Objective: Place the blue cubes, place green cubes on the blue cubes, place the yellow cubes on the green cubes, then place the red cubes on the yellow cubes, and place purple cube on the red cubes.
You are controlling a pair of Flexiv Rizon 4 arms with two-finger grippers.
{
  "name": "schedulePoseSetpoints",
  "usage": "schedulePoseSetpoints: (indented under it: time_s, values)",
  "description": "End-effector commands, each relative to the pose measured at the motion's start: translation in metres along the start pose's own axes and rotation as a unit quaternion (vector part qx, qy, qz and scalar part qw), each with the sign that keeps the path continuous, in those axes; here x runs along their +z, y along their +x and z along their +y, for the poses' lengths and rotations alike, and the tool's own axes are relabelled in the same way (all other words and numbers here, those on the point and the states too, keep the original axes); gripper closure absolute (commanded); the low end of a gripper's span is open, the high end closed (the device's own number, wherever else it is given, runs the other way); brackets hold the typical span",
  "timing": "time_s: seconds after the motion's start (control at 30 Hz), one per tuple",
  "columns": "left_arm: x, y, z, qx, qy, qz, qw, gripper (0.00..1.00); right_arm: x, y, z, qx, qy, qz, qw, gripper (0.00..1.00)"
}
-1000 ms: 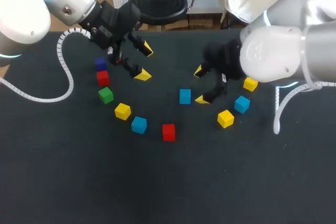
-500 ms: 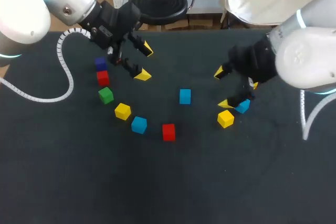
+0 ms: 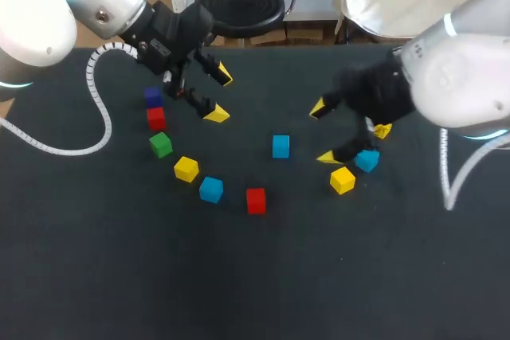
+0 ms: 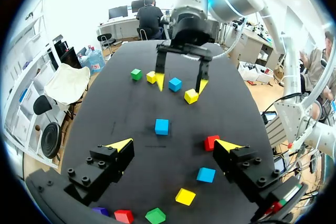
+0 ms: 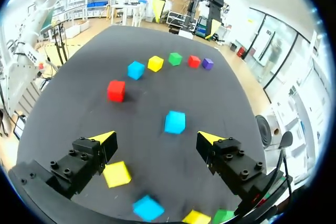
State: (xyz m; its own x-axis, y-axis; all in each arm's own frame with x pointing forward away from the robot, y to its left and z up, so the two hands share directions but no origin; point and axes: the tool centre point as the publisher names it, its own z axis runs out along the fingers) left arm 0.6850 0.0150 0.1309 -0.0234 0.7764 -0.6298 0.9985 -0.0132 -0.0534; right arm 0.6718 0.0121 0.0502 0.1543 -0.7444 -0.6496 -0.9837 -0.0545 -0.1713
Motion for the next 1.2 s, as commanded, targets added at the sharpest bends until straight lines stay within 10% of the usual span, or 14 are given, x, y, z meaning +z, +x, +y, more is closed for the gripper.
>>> schedulePoseSetpoints:
  time_s: [0.03, 0.43, 0.53, 0.63, 0.73, 1.2]
  values:
    - [0.000, 0.000, 0.000, -0.001, 0.000, 0.001, 1.000, 0.00, 0.046, -0.004, -0.030, 0.003, -0.029, -0.018, 0.999, 0.00]
    - [0.000, 0.000, 0.000, -0.001, 0.000, 0.001, 1.000, 0.00, 0.072, -0.002, -0.041, 0.040, -0.051, -0.038, 0.997, 0.00]
    - [0.000, 0.000, 0.000, -0.001, 0.000, 0.001, 1.000, 0.00, 0.075, -0.002, -0.039, 0.044, -0.056, -0.041, 0.997, 0.15]
    - [0.000, 0.000, 0.000, -0.001, 0.000, 0.001, 1.000, 0.00, 0.077, -0.003, -0.039, 0.047, -0.062, -0.041, 0.996, 0.51]
    - [0.000, 0.000, 0.000, -0.001, 0.000, 0.001, 1.000, 0.00, 0.078, -0.003, -0.037, 0.048, -0.065, -0.041, 0.996, 0.60]
    - [0.000, 0.000, 0.000, -0.001, 0.000, 0.001, 1.000, 0.00, 0.079, -0.003, -0.019, 0.059, -0.077, -0.035, 0.995, 0.56]
